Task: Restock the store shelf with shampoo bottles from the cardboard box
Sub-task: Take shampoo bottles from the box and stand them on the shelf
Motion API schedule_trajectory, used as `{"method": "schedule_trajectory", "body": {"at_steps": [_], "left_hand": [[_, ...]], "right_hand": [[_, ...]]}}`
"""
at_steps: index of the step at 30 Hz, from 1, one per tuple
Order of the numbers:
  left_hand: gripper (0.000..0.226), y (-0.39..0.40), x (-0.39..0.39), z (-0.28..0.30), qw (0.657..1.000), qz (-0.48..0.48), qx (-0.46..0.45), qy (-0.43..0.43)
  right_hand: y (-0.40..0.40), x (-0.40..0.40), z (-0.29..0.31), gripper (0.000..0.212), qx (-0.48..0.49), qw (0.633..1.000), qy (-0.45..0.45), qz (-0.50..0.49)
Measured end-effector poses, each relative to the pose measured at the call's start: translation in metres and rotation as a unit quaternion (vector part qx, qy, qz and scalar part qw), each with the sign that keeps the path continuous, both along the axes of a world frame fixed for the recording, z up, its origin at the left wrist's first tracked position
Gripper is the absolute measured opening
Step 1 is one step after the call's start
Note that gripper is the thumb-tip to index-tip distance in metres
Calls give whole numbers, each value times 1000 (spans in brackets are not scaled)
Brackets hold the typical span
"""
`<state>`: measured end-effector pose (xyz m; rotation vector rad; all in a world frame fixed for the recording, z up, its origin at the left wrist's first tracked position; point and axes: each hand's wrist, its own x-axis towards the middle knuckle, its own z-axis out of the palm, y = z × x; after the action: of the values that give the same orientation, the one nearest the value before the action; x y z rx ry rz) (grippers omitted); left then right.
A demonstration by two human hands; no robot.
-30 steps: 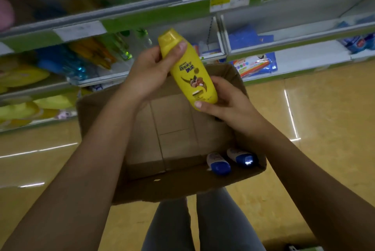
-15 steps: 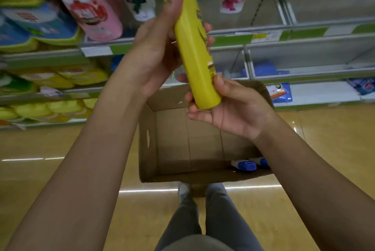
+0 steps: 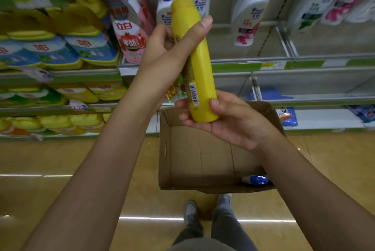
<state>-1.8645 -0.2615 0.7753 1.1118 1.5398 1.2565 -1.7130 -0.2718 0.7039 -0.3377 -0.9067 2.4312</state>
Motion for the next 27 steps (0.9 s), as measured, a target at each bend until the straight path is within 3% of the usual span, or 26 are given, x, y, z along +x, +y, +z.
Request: {"method": "schedule_trajectory", "body": {"at_steps": [4,9,12,16,20,24,27], "left_hand": [[40,-10,-5,5,1000,0,9,13],[36,-18,-14,7,998,24,44,-37],[26,-22,-22,13,992,18,31,-123],[33,-25,-29,23,977,-1,29,-211],[37,-28,-33,36,969,-29,43,-241],[31,-30,-35,48,982,-66,77,-157],[30,-31,-37,57,978,-83,91,-168]], "right_hand": [[-11,-11,12,72,27,992,-88,-86],[-22,-29,21,67,139,930,-247,-232],[-24,-29,29,61,122,948,-209,-208],[-28,-26,46,44,123,971,-161,-124],[-33,-32,58,40,214,927,-236,-199],[-40,-37,70,43,273,888,-264,-258],[-45,-39,81,49,302,872,-271,-275]]}}
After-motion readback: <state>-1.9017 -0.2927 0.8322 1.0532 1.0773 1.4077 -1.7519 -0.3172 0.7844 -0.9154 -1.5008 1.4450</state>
